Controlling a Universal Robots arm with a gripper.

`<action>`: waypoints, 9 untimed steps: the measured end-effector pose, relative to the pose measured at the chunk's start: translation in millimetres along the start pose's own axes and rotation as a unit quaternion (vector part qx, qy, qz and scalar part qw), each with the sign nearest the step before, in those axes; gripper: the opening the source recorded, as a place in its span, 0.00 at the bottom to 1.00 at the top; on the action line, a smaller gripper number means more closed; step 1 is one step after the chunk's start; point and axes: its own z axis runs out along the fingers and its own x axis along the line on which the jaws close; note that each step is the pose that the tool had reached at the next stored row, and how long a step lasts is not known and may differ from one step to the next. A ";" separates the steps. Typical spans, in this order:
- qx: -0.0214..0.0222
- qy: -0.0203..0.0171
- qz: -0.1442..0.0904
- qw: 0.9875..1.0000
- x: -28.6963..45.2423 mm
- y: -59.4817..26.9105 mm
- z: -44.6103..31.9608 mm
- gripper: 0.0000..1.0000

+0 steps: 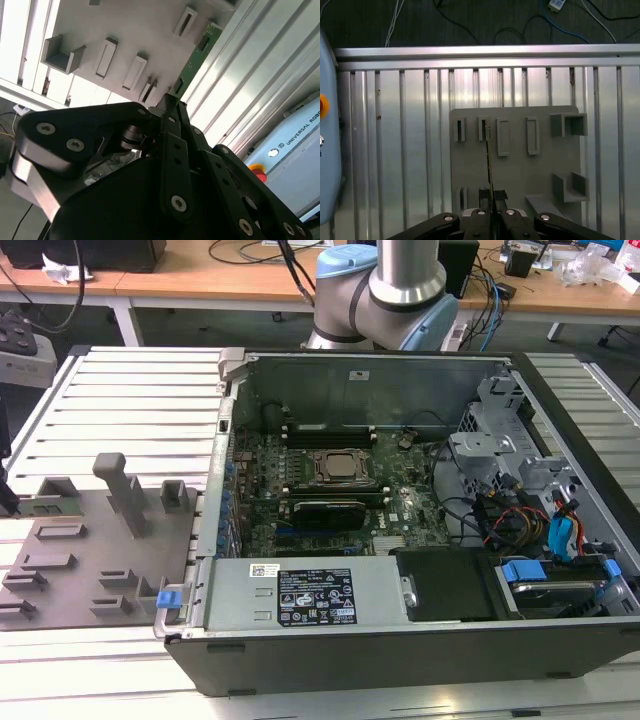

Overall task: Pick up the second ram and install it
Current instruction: 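Pick up the second ram and move it above second insertion slot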

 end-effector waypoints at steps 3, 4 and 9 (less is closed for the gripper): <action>0.000 0.000 0.000 1.000 0.0 0.1 -6.1 0.14; 0.000 0.000 0.000 1.000 -0.1 0.1 -7.6 0.14; 0.000 0.000 0.000 1.000 -0.1 0.2 -14.1 0.14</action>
